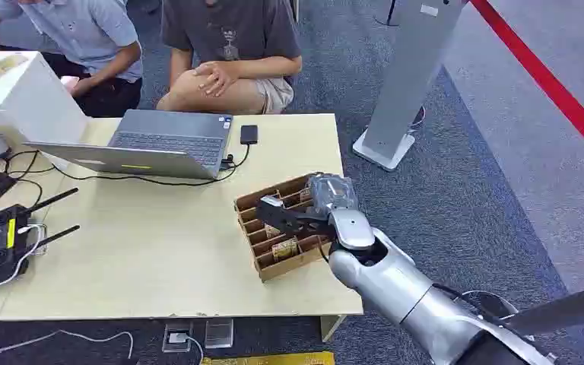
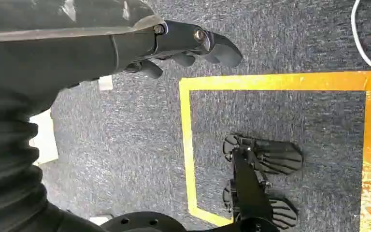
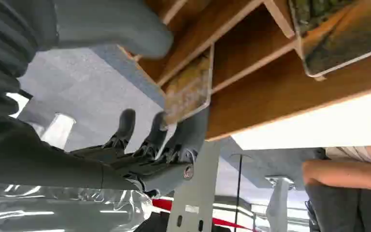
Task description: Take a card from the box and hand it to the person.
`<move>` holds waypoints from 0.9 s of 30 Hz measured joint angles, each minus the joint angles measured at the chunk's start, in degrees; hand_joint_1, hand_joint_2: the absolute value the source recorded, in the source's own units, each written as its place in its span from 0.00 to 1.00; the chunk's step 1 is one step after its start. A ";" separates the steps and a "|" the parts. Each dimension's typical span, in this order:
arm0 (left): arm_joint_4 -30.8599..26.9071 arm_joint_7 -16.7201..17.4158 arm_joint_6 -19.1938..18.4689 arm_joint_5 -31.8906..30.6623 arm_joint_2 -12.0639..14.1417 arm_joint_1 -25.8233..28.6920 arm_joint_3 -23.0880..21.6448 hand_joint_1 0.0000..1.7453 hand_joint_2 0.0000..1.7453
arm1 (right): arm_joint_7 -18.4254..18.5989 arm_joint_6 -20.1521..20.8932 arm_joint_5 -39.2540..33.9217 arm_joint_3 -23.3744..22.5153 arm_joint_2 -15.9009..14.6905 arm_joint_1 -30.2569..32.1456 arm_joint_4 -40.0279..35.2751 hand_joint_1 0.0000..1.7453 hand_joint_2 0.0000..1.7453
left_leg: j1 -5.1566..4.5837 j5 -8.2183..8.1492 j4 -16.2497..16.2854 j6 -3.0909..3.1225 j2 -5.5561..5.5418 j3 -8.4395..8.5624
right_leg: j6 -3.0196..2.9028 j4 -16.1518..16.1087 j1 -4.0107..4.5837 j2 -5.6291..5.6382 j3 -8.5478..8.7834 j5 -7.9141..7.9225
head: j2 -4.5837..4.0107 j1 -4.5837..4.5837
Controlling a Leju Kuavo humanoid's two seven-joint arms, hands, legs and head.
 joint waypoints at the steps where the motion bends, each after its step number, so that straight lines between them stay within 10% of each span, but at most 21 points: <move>1: 0.00 0.00 0.00 0.00 0.00 0.00 0.00 0.00 1.00 | 0.00 0.00 0.00 0.04 0.00 0.00 0.00 0.58 1.00 | 0.00 0.00 0.00 0.00 0.00 0.00 | 0.00 0.00 0.00 0.00 0.00 0.00 | 0.00 -0.02; 14: 0.00 0.17 0.02 0.31 -0.11 0.00 0.00 0.00 1.00 | 0.07 0.17 -0.55 0.20 0.00 -0.01 -0.02 1.00 1.00 | 0.00 0.00 0.00 0.00 0.01 0.04 | 0.00 0.00 0.00 0.00 0.03 0.00 | 0.00 0.00; 27: 0.00 -0.26 0.72 1.99 -0.11 0.01 0.02 0.00 1.00 | -0.09 -0.18 -0.66 0.24 0.02 0.02 -0.33 1.00 1.00 | 0.00 0.00 0.00 0.00 0.01 0.06 | 0.00 0.00 0.00 0.01 0.05 0.00 | 0.00 0.00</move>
